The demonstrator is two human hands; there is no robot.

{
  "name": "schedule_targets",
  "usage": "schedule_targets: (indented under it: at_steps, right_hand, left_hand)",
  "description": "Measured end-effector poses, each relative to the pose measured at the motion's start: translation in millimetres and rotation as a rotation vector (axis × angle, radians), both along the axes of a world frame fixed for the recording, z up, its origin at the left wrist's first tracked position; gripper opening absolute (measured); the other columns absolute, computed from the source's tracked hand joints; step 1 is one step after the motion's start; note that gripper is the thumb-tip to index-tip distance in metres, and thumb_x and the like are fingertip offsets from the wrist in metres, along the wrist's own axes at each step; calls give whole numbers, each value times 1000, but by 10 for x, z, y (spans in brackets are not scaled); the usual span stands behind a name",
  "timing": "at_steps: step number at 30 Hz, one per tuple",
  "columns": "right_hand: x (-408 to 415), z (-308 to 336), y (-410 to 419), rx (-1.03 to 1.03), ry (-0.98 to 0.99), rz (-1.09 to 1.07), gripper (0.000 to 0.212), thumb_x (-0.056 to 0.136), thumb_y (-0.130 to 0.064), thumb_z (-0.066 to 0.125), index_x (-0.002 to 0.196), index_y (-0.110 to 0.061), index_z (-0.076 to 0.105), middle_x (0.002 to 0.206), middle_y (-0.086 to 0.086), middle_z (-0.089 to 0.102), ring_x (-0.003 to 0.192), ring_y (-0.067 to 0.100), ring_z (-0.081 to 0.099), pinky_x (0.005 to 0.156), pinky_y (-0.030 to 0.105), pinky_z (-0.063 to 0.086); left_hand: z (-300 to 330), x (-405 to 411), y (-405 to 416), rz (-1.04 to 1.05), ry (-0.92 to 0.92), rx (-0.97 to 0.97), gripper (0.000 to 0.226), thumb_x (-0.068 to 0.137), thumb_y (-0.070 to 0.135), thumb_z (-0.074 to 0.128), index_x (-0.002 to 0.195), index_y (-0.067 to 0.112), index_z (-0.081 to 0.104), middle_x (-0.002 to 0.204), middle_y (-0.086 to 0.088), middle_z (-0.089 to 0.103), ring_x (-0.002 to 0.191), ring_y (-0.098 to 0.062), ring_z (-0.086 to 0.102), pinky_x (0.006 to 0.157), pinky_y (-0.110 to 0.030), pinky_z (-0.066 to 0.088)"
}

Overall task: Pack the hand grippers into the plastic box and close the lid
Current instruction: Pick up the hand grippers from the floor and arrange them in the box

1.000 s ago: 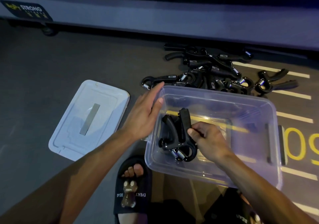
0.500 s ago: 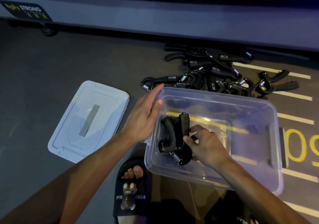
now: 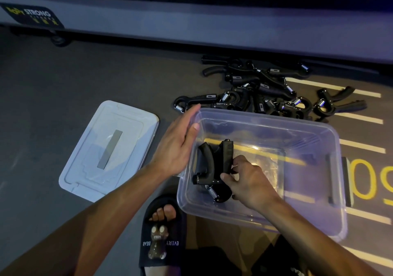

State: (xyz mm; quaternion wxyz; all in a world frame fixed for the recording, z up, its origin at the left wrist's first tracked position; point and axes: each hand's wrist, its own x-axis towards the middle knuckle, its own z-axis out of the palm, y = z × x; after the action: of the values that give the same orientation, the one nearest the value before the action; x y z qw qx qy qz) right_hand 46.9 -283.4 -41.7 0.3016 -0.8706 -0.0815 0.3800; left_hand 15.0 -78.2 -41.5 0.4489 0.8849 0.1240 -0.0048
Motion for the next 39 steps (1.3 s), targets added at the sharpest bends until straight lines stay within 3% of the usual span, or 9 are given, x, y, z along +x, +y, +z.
schedule_targets:
  at_steps: [6, 11, 18, 20, 23, 25, 30, 34, 39]
  right_hand:
    - [100, 13, -24, -74, 120, 189, 54, 99, -39, 50, 146, -19, 32, 140, 9, 54, 128, 25, 52, 92, 24, 39]
    - [54, -126, -14, -8, 192, 197, 49, 101, -40, 41, 146, -23, 31, 142, 7, 52, 130, 24, 49, 105, 35, 40]
    - [80, -179, -3, -57, 178, 251, 59, 101, -45, 38, 151, -18, 24, 142, 10, 52, 131, 27, 48, 105, 36, 40]
    - [99, -172, -51, -3, 198, 235, 51, 99, -47, 42, 144, -24, 34, 138, 4, 56, 126, 23, 52, 103, 37, 42]
    - [124, -169, -130, 148, 275, 96, 32, 94, -46, 55, 124, -35, 50, 126, -9, 62, 117, 10, 58, 102, 33, 46]
    - [133, -128, -158, 262, 377, -29, 15, 95, -32, 61, 110, -34, 57, 116, -12, 66, 109, 4, 61, 94, 19, 49]
    - [184, -146, -174, 354, 504, -150, 25, 91, -15, 67, 104, -34, 55, 114, -11, 68, 105, 0, 63, 85, 13, 50]
    - [259, -156, -197, 361, 557, -189, 38, 91, -17, 67, 117, -36, 45, 114, -9, 65, 97, -6, 60, 64, 2, 46]
    - [297, -129, -191, 278, 504, -124, 43, 91, -29, 67, 127, -36, 43, 116, -12, 64, 99, -6, 59, 71, 5, 44]
  left_hand:
    - [7, 1, -6, 2, -8, 2, 48, 110, 36, 32, 158, 30, 27, 154, 25, 32, 142, 12, 27, 109, -3, 21]
    - [20, 0, -33, 3, 11, -28, 49, 111, 34, 31, 159, 28, 27, 160, 17, 33, 135, 24, 25, 106, 2, 20]
    - [43, 3, -50, -7, -11, -26, 47, 111, 34, 30, 157, 28, 29, 156, 19, 35, 134, 25, 26, 106, 1, 22]
    - [44, 43, 10, -12, 35, -84, 43, 110, 40, 26, 152, 36, 37, 149, 25, 42, 125, 27, 35, 99, 2, 30]
    - [-42, 287, 257, 175, 70, -288, 39, 111, 37, 28, 122, 27, 64, 110, 10, 69, 90, 11, 63, 83, -18, 51]
    - [-176, 519, 467, 202, 94, -173, 25, 107, 28, 44, 109, 24, 69, 97, 4, 72, 86, -7, 68, 86, -31, 56]
    - [-539, 927, 715, -224, 186, 345, 24, 96, 9, 62, 115, 18, 72, 126, -3, 62, 112, -29, 57, 101, -35, 44]
    - [-578, 1125, 665, -471, 426, 645, 40, 94, 37, 66, 133, 35, 62, 159, 8, 36, 140, -29, 25, 112, -43, 28]
    - [-520, 1099, 605, -494, 452, 699, 44, 94, 45, 63, 137, 40, 58, 160, 6, 33, 144, -27, 20, 111, -43, 21]
